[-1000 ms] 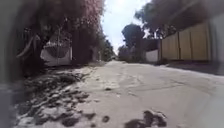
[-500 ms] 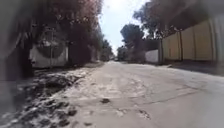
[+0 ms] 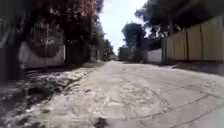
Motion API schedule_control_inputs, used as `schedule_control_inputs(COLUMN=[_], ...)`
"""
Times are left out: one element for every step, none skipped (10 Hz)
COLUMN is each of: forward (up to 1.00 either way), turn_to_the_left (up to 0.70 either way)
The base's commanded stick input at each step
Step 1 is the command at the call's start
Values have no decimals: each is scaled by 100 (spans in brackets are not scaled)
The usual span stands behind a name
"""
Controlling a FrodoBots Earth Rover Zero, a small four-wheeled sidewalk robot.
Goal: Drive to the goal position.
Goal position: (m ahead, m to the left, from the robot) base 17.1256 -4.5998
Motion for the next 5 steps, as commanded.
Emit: schedule_control_inputs(forward=[100, 100, 100, 100, 100], turn_to_the_left=[2, 2, 2, 2, 2])
